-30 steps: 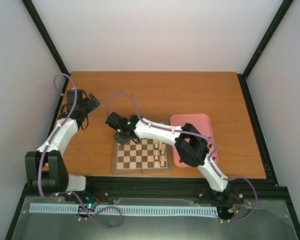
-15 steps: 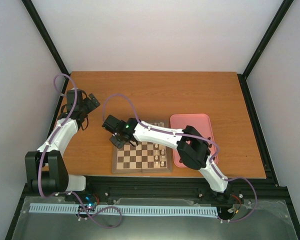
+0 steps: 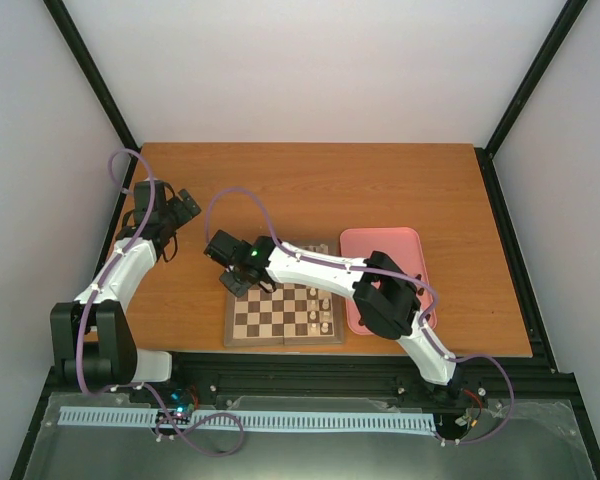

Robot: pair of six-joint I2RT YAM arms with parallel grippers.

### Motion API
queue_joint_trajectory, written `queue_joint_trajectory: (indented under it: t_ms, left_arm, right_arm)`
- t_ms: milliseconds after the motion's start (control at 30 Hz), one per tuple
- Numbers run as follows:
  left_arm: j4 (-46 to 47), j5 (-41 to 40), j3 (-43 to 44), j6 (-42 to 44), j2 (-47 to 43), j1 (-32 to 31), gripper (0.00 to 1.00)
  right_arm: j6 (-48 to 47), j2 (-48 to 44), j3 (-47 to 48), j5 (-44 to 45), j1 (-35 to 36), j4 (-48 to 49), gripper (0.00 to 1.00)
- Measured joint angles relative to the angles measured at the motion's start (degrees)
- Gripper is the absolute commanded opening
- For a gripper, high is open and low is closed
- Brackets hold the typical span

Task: Set up the chess pieces on the board
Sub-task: Place the chess piece on the chessboard.

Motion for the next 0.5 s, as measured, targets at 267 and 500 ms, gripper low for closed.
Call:
queue_joint_trajectory:
  t_ms: [267,500]
  left_arm:
    - [0.3,0.0,-0.2,0.0,-0.4,0.0,1.00]
    - [0.4,0.1,-0.3,0.0,-0.5,0.0,1.00]
  right_arm:
    - [0.0,0.7,0.0,0.7,0.0,0.9,0.03]
    - [0.1,2.1,0.0,0.8,0.0,1.1,0.03]
